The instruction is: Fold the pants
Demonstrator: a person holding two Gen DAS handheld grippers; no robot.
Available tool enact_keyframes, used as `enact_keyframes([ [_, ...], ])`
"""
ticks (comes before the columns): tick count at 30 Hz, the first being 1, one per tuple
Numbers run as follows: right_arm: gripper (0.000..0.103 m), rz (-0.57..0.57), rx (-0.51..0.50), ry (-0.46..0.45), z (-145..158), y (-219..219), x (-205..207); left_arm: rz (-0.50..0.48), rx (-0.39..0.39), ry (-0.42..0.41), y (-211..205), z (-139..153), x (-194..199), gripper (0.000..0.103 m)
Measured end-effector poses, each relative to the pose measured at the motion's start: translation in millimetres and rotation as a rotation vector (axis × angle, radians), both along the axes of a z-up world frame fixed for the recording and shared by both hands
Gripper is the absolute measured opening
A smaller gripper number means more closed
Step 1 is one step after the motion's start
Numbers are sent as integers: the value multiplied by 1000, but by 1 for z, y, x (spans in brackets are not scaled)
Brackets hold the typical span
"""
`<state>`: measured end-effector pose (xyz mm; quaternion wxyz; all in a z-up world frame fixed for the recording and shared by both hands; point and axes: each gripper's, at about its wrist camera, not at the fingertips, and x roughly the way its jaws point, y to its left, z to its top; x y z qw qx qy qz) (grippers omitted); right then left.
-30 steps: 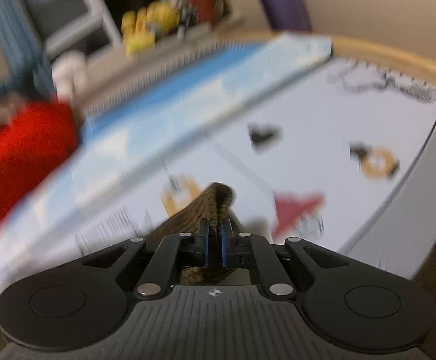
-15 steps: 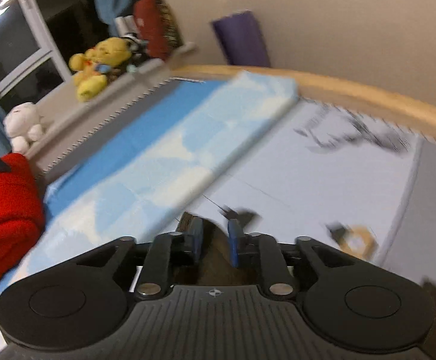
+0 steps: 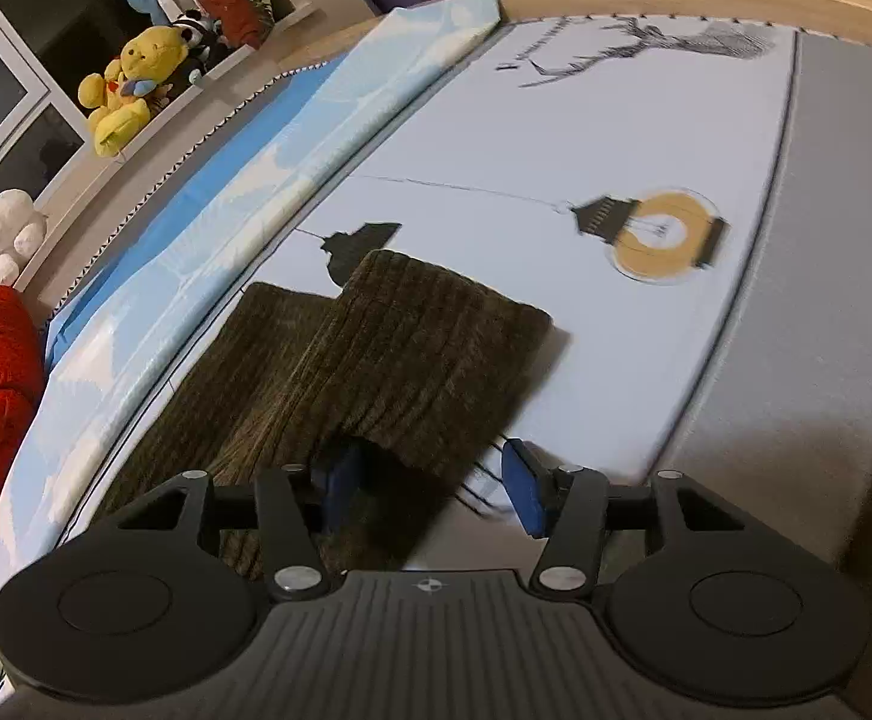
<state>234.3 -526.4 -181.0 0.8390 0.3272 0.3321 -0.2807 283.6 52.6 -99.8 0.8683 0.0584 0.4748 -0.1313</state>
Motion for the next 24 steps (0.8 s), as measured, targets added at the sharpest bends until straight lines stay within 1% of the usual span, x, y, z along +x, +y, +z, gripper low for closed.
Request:
enact_keyframes([
  [1,50,8,-33,13,0,2,4,6,0,-9,-2,1,1,48],
  [2,26,13,-59,29,1,3,8,10,4,-15,-2,3,3,47],
  [3,13,15,-60,38,2,1,12,13,8,-21,-3,4,3,47],
  [5,9,1,-44,11,7,-1,8,24,14,-32,-1,6,0,47],
  [6,9,-12,-55,6,13,0,6,36,14,-35,1,6,2,47],
  [8,8,-59,-70,-11,39,0,-2,62,9,-39,4,8,3,47],
  [11,8,-148,-136,18,80,-1,-21,92,-2,-49,10,13,6,46],
  [12,8,-179,-168,55,82,-3,-27,96,-5,-53,12,15,6,46],
  [13,8,-242,-183,118,77,-10,-36,102,-4,-56,14,17,5,46],
  [15,10,-393,-132,269,54,-28,-57,121,1,-56,19,19,4,46],
  [16,11,-425,-85,322,43,-35,-64,128,2,-51,23,19,4,46],
  [17,14,-440,-40,339,35,-40,-70,134,5,-46,26,19,3,46],
  [18,13,-444,-40,323,36,-40,-73,144,12,-44,30,19,3,46],
  [19,15,-444,-81,309,44,-37,-72,158,19,-43,36,19,2,46],
  [20,17,-431,-151,290,55,-30,-68,173,20,-42,42,19,2,46],
  [22,23,-374,-264,214,74,-13,-57,223,16,-36,60,19,3,48],
  [23,34,-337,-291,164,82,-5,-51,256,12,-32,70,18,4,48],
  [24,48,-284,-293,110,87,4,-44,293,8,-25,82,16,4,48],
])
